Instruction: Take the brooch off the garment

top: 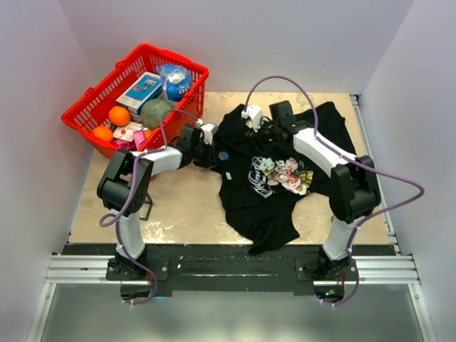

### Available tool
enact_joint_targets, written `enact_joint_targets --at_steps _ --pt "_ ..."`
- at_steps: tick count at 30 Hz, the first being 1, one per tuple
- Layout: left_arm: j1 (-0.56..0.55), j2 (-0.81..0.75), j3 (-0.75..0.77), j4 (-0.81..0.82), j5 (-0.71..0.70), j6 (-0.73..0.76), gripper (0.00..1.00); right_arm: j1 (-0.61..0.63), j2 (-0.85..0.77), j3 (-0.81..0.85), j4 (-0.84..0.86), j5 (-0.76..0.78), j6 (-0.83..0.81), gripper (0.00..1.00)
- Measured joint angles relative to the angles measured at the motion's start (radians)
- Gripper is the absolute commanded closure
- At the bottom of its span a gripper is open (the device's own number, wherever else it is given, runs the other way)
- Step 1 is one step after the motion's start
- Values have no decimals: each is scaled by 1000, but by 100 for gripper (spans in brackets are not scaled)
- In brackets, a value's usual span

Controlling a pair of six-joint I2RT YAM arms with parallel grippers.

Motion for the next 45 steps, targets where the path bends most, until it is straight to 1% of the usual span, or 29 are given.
enact_joint_targets --at_steps 4,7,10,11,13,16,17,20,26,32,33,36,39,45 --pt "0 -40 -67 11 10 22 100 62 101 61 43 -8 49 51" --pt "0 -109 -142 6 13 48 100 121 156 84 72 2 71 48" --pt "0 -196 -237 0 15 74 100 198 173 73 104 28 73 46" --pt "1 -220 -264 -2 16 81 90 216 171 66 117 29 73 46" --pt "2 -270 -321 -7 18 97 83 259 166 45 153 26 72 45" --pt "14 -310 -364 -28 26 115 68 295 160 11 178 17 67 44" --pt "23 -319 -368 -38 28 120 57 298 160 0 187 16 66 44" --pt "60 -343 -375 -71 31 129 45 297 160 -27 210 16 65 43" --pt "120 -389 -377 -97 88 155 39 318 165 -29 271 21 66 39" --pt "134 -401 -377 -105 122 188 38 371 211 -14 318 26 77 36" --pt "140 -406 -377 -111 124 192 37 379 218 -12 320 28 78 33" --pt "175 -423 -378 -136 132 194 37 404 245 -1 329 48 79 33" --pt "209 -435 -378 -152 152 194 38 420 272 19 332 81 78 36" --pt "246 -439 -382 -157 172 193 39 436 295 33 343 211 59 41"
